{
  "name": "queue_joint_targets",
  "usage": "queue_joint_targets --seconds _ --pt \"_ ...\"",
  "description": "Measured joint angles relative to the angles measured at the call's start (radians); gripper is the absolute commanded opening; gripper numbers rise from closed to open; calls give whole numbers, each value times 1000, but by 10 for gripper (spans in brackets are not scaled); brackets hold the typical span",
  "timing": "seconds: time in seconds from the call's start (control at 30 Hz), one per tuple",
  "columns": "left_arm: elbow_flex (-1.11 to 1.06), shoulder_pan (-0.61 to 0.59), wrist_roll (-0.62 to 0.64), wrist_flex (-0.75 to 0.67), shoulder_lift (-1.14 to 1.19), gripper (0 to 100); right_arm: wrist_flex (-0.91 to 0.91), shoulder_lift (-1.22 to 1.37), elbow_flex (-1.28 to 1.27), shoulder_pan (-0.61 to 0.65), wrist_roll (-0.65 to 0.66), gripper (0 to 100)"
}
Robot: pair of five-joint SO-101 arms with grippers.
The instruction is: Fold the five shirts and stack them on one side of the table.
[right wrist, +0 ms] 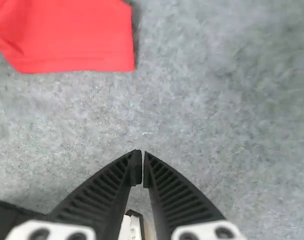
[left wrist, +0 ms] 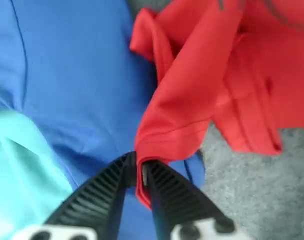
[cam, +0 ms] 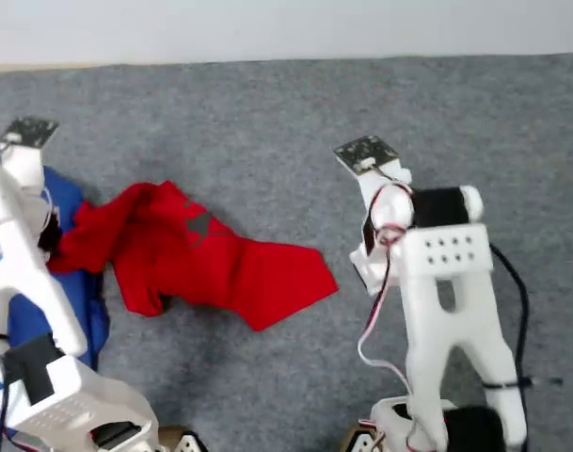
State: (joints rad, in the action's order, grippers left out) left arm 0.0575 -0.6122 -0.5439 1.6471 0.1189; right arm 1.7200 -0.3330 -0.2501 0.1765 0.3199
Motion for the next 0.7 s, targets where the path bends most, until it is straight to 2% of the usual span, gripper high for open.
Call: queue_joint_targets --seconds 0.17,0.37,0.47,0.57,0.7 --pt "-106 -55 0 -84 0 2 -2 140 120 17 0 9" --pt "-123 -89 0 -126 0 5 -3 319 259 106 0 15" --pt "-123 -87 0 -126 0 30 -14 416 322 149 -18 104" --pt "-123 -87 0 -124 0 105 -15 509 368 161 -110 199" --pt "-123 -89 0 -115 0 152 -17 592 382 172 -183 210"
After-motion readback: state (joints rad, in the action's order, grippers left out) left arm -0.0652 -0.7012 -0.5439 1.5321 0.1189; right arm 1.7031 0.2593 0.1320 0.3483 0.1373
